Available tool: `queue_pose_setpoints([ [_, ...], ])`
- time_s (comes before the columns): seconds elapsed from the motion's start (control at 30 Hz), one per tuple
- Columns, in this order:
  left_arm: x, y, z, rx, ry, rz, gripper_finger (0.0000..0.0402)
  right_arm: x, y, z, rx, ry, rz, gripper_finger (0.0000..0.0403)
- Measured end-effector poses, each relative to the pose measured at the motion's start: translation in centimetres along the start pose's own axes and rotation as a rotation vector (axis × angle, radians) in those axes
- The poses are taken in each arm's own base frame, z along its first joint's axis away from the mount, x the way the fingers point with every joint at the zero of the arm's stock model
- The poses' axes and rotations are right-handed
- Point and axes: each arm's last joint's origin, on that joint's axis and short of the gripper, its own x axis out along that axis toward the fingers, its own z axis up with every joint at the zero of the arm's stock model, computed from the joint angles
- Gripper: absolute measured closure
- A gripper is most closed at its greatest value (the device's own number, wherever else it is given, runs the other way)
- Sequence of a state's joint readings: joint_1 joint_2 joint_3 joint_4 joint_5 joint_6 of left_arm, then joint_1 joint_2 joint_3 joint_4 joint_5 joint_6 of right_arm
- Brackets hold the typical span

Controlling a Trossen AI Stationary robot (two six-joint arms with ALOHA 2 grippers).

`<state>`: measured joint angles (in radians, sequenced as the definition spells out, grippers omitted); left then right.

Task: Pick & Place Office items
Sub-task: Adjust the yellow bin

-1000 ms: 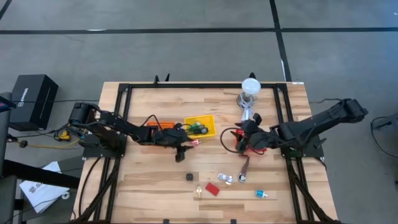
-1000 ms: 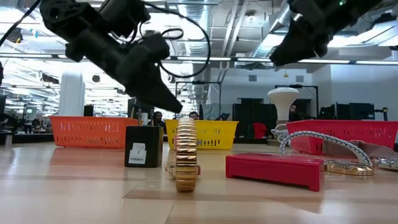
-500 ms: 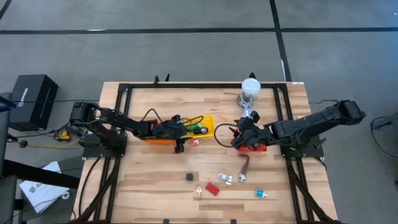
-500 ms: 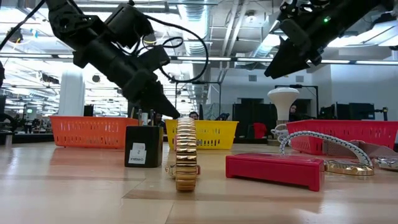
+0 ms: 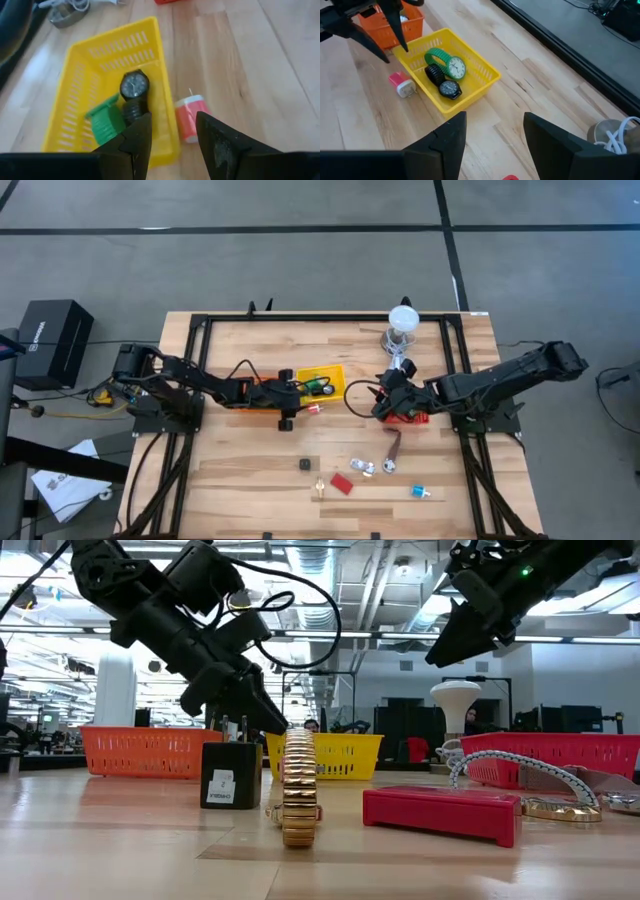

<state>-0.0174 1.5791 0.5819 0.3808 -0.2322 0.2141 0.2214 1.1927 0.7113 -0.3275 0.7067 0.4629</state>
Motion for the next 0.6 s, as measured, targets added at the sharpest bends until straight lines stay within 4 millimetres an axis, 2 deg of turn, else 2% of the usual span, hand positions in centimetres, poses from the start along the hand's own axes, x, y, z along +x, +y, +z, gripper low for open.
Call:
queue_pose_setpoints([
  [0.2,0.0,0.5,-0.2,0.096,0.032,0.113,0.0257,0.0,0.0,0.0,0.0,0.0,0.0,0.0214],
  [0.6,0.3,2.7,-0.8,0.047,0.074,0.223,0.0257,0.0,0.0,0.0,0.0,0.0,0.001,0.0214],
])
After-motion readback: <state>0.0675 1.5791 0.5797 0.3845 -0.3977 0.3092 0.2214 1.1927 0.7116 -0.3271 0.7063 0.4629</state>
